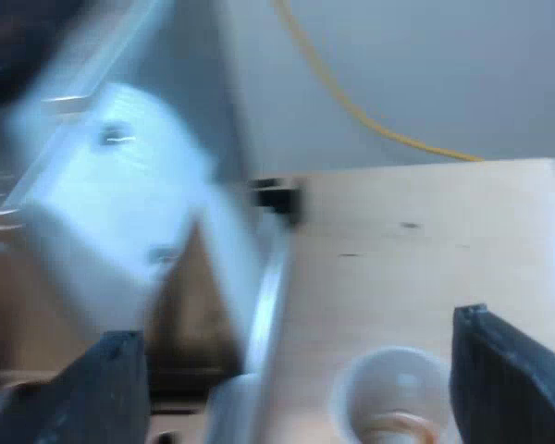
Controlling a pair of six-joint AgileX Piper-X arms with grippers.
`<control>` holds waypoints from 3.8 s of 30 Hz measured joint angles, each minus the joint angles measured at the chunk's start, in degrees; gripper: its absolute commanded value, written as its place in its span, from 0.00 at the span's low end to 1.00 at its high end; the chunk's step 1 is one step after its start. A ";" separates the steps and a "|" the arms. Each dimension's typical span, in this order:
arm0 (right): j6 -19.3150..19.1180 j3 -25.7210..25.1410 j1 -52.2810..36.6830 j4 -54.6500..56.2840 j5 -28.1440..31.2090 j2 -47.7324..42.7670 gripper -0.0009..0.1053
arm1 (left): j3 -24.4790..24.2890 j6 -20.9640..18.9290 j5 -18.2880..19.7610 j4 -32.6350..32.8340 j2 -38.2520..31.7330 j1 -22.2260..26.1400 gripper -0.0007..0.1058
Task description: Pour the beans into the coffee machine
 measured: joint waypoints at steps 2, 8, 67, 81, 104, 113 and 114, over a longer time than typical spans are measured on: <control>0.01 0.00 -1.46 1.15 0.00 -0.66 0.66 | 0.00 0.00 -0.46 0.00 0.00 -1.01 0.68; -2.70 0.00 -2.05 5.41 0.00 -4.74 0.66 | 0.00 0.00 -1.51 0.00 0.00 -1.64 0.68; -1.95 12.51 -2.18 16.00 4.06 -42.46 0.66 | 1.54 0.79 -6.66 27.49 -30.65 -1.64 0.68; -1.95 22.46 -2.18 16.00 -1.05 -42.46 0.66 | 12.27 0.79 -8.16 20.21 -30.65 -1.64 0.68; -2.43 27.97 -2.18 23.91 -3.32 -42.36 0.66 | 15.42 1.70 -8.56 27.12 -30.65 -1.64 0.68; -2.43 27.97 -2.18 25.87 -3.32 -42.36 0.66 | 15.42 1.70 -8.56 26.96 -30.65 -1.64 0.68; -2.43 27.97 -2.18 25.87 -3.32 -42.36 0.66 | 15.42 1.70 -8.56 26.96 -30.65 -1.64 0.68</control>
